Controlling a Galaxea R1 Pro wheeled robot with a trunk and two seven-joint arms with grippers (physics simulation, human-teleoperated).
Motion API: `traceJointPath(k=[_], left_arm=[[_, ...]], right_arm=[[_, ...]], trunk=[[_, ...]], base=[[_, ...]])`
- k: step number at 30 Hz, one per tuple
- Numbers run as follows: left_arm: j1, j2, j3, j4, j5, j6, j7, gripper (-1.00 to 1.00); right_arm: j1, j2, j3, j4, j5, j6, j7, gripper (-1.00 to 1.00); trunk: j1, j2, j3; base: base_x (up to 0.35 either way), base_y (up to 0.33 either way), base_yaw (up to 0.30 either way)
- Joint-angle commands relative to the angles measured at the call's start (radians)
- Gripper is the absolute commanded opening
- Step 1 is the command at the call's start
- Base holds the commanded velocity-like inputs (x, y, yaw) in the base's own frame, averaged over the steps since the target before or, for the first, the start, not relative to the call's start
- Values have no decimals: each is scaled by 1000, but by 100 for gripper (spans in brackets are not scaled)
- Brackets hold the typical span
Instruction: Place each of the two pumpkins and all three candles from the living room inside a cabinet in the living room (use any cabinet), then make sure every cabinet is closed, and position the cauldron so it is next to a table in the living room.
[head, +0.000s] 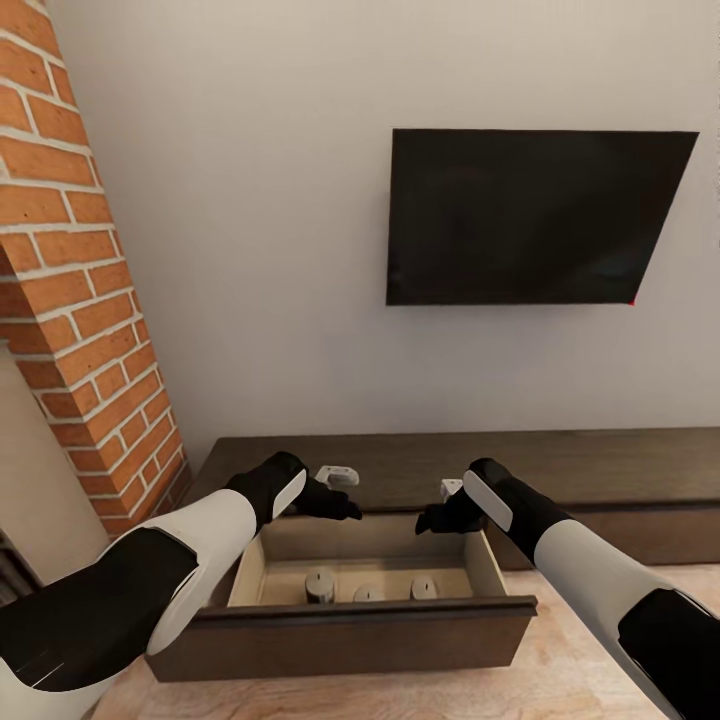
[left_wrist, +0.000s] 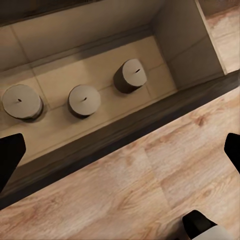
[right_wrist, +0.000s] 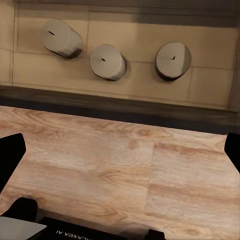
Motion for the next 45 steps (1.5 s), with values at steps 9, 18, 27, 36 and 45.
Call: traceJointPath(k=[9, 18, 27, 36, 45], left_arm=[[-1, 0, -8, 0, 7, 3, -1, 100], [-1, 0, -8, 1, 8, 2, -1, 100], [-1, 0, -8, 5, 8, 1, -1, 100], [-1, 0, -6, 7, 9, -4, -1, 100], [39, 0, -4, 32, 10, -147, 4, 100]], right_arm=[[-1, -1, 8, -2, -10, 1, -8, 100], [-1, -1, 10, 7, -10, -6, -8, 100], [-1, -2, 11, 15, -10, -26, -8, 100], [-1, -2, 10, 18, -11, -30, -10, 100], [-1, 0, 11, 54, -10, -97, -10, 100]], trunk=[[0, -1, 13], [0, -1, 28], [0, -1, 42], [0, -1, 54], [0, -1, 56]], base=[[-116, 0, 0], [-102, 0, 0], [-4, 0, 0], [0, 0, 0], [0, 0, 0]])
